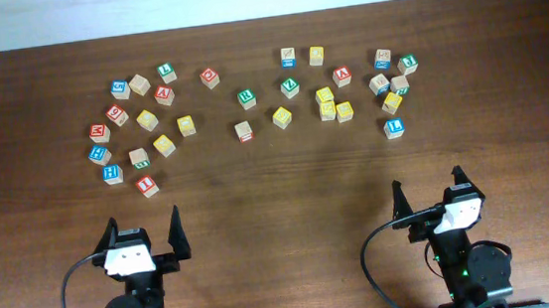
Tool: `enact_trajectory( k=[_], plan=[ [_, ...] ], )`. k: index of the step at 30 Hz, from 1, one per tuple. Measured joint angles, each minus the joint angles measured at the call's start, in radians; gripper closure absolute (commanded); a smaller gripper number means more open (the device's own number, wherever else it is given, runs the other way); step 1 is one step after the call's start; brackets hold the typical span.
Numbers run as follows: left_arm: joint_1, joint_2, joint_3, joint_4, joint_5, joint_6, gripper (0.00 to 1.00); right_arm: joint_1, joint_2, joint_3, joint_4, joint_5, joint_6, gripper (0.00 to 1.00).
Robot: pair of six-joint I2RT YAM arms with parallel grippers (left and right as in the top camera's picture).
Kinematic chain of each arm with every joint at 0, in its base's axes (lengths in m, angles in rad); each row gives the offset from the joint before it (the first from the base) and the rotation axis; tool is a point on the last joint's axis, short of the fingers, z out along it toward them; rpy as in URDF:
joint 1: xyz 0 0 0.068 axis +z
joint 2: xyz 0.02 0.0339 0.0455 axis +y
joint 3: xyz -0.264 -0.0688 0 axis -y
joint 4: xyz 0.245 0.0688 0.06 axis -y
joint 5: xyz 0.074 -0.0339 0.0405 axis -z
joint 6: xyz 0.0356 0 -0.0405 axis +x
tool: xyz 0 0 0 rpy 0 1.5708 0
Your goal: Spell out ICRA
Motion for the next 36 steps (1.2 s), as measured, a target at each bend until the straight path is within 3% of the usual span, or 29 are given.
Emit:
enact_trajectory(
  k=[18, 21, 25, 27, 28, 30, 32, 36],
  plan=[
    [0.000, 0.000, 0.000, 0.000, 0.000, 0.000, 0.01, 0.000, 0.000, 0.000, 0.000, 0.000, 0.001, 0.02],
    [0.000, 0.000, 0.000, 0.005, 0.077, 0.000, 0.01, 0.000, 0.000, 0.000, 0.000, 0.000, 0.000, 0.02],
    [-0.001, 0.000, -0.002, 0.201, 0.412, 0.000, 0.01, 0.000, 0.000, 0.000, 0.000, 0.000, 0.000, 0.02],
    [-0.002, -0.001, -0.002, 0.399, 0.533, -0.001, 0.01, 0.000, 0.000, 0.000, 0.000, 0.000, 0.000, 0.02],
    [-0.002, -0.005, 0.005, 0.575, 0.604, -0.021, 0.01, 0.001, 0.000, 0.000, 0.000, 0.000, 0.000, 0.02],
    [-0.003, -0.003, 0.024, 0.656, 0.629, -0.053, 0.01, 0.000, 0.000, 0.000, 0.000, 0.000, 0.000, 0.02],
    [-0.003, 0.002, 0.103, 0.553, 0.636, -0.072, 0.01, 0.000, 0.000, 0.000, 0.000, 0.000, 0.000, 0.02],
    [-0.003, 0.132, 0.438, 0.109, 0.640, -0.067, 0.01, 0.001, 0.000, 0.000, 0.000, 0.000, 0.000, 0.02]
  ],
)
